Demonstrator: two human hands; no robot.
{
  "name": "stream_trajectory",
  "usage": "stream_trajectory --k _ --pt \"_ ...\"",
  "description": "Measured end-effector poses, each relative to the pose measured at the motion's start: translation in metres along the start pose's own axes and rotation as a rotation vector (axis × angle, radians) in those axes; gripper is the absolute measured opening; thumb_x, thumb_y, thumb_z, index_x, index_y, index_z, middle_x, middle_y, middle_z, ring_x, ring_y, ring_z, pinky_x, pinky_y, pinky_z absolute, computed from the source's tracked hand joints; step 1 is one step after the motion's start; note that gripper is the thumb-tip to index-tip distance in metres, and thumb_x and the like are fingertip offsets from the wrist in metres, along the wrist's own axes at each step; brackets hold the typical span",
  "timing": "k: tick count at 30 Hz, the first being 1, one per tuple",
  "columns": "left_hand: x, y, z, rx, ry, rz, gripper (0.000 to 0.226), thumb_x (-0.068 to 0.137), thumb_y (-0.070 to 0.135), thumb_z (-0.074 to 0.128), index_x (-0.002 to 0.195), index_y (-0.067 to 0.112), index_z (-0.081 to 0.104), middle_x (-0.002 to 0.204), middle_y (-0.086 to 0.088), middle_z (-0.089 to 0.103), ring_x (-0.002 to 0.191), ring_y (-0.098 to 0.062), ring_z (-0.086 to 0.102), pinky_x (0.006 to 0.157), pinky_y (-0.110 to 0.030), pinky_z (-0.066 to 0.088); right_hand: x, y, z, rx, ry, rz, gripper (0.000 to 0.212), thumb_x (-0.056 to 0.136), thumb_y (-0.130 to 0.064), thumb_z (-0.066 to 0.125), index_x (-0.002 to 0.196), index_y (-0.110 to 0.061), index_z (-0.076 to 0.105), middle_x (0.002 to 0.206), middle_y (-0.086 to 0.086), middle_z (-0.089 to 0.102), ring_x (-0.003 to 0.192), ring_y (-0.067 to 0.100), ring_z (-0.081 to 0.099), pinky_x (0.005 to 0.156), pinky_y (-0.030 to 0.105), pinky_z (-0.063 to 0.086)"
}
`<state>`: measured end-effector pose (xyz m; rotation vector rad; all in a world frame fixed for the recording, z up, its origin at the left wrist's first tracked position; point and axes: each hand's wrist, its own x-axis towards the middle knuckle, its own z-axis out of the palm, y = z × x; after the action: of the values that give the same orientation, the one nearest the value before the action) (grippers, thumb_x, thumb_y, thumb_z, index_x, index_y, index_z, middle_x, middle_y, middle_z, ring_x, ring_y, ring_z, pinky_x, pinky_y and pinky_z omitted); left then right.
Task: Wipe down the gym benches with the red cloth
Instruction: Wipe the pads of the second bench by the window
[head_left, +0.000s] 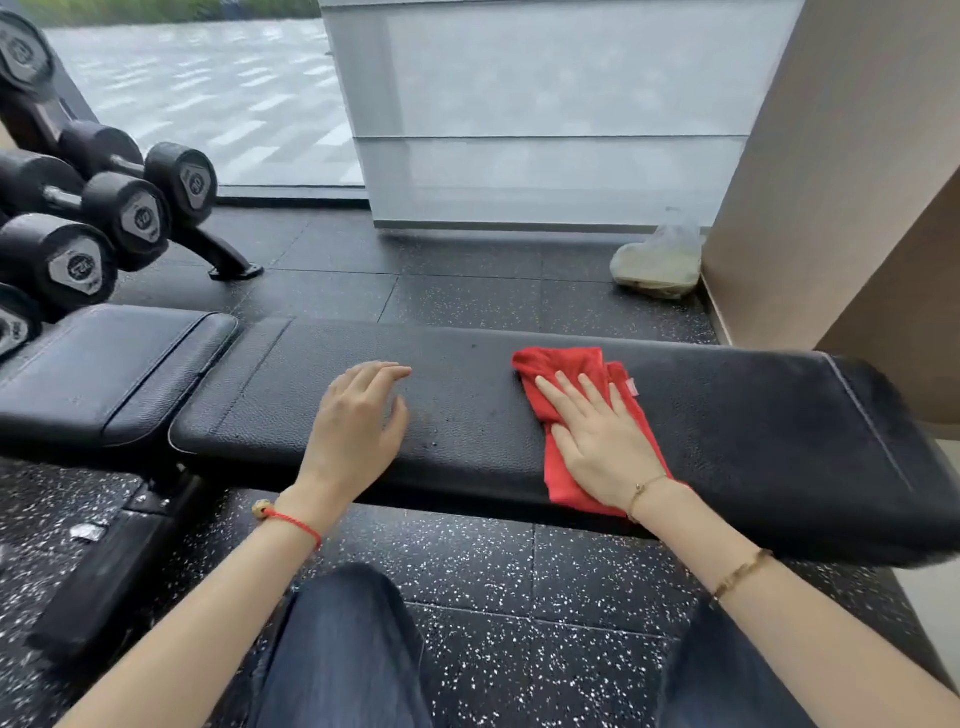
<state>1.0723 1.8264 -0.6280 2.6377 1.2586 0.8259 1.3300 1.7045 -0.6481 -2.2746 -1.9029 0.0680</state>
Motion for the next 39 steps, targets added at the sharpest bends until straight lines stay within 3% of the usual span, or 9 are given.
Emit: stream_trajectory --k 5,10,13,16,21,28,32,36,39 --pt "0.007 -0.047 -0.013 -0.022 -0.036 -0.006 0.036 0.091 0.01 0.058 0.127 0.01 0.059 0.129 -0.004 0.062 0.126 -0.024 0.053 0.11 -0.042 0.04 0.071 -0.035 -0.005 0.066 -0.083 0.162 0.056 0.102 -0.03 0.028 0.154 -0.031 0.007 0.163 -0.001 0.004 0.15 0.024 0.001 0.12 0.044 -0.008" --pt "0.013 -0.076 -0.004 -0.033 -0.086 0.009 0.036 0.093 0.012 0.055 0.129 0.009 0.059 0.132 -0.005 0.06 0.129 -0.023 0.051 0.111 -0.042 0.039 0.07 -0.108 0.016 0.053 -0.066 0.006 0.058 0.1 -0.03 0.03 0.154 -0.031 0.007 0.162 -0.002 0.005 0.15 0.023 0.001 0.121 0.044 -0.007" --pt "0.016 -0.09 0.0 -0.049 -0.099 -0.009 0.036 0.094 0.012 0.054 0.13 0.008 0.059 0.134 -0.008 0.06 0.129 -0.025 0.051 0.111 -0.043 0.038 0.035 -0.112 0.02 0.033 0.006 -0.048 0.057 0.099 -0.031 0.032 0.153 -0.033 0.013 0.161 -0.005 0.013 0.15 0.02 0.007 0.121 0.043 -0.007" --pt "0.016 -0.102 0.0 -0.065 -0.111 -0.02 0.036 0.095 0.013 0.052 0.13 0.008 0.059 0.135 -0.009 0.059 0.13 -0.026 0.05 0.112 -0.044 0.038 0.023 -0.089 0.016 -0.005 0.027 0.089 0.057 0.1 -0.031 0.032 0.153 -0.033 0.012 0.161 -0.005 0.014 0.15 0.02 0.009 0.121 0.044 -0.006" --pt "0.01 -0.108 0.003 -0.073 -0.095 -0.016 0.034 0.097 0.014 0.05 0.129 0.008 0.06 0.137 -0.009 0.057 0.132 -0.027 0.047 0.113 -0.045 0.035 0.074 -0.08 0.006 0.039 -0.048 0.386 0.056 0.101 -0.032 0.027 0.154 -0.031 0.008 0.163 -0.001 0.007 0.15 0.024 0.003 0.12 0.045 -0.006" --pt "0.01 -0.111 0.007 -0.102 -0.076 -0.042 0.035 0.095 0.013 0.052 0.129 0.009 0.061 0.139 -0.008 0.057 0.134 -0.027 0.046 0.115 -0.043 0.032 0.089 -0.182 0.034 0.016 0.015 0.114 0.056 0.099 -0.032 0.031 0.153 -0.03 0.014 0.162 0.0 0.014 0.149 0.022 0.008 0.12 0.042 -0.006" --pt "0.009 -0.114 0.009 -0.095 -0.078 -0.055 0.036 0.095 0.017 0.051 0.13 0.012 0.06 0.142 -0.006 0.055 0.136 -0.025 0.043 0.117 -0.043 0.03 0.061 -0.156 0.032 -0.021 0.066 0.112 0.057 0.098 -0.033 0.035 0.152 -0.031 0.018 0.16 -0.003 0.02 0.148 0.02 0.015 0.12 0.043 -0.004" --pt "0.007 -0.114 0.012 -0.067 -0.071 -0.058 0.038 0.096 0.02 0.049 0.133 0.014 0.057 0.143 -0.004 0.053 0.138 -0.023 0.041 0.118 -0.042 0.028 0.073 -0.11 0.021 -0.053 0.027 0.334 0.057 0.1 -0.032 0.031 0.153 -0.031 0.012 0.161 -0.002 0.014 0.149 0.021 0.011 0.12 0.045 -0.004" --pt "0.008 -0.111 0.012 -0.051 -0.064 -0.065 0.038 0.095 0.019 0.049 0.132 0.015 0.057 0.142 -0.003 0.054 0.137 -0.022 0.042 0.116 -0.043 0.031 0.104 -0.112 0.017 -0.013 0.001 0.411 0.057 0.1 -0.032 0.028 0.154 -0.029 0.01 0.162 0.001 0.009 0.15 0.024 0.006 0.121 0.046 -0.004"
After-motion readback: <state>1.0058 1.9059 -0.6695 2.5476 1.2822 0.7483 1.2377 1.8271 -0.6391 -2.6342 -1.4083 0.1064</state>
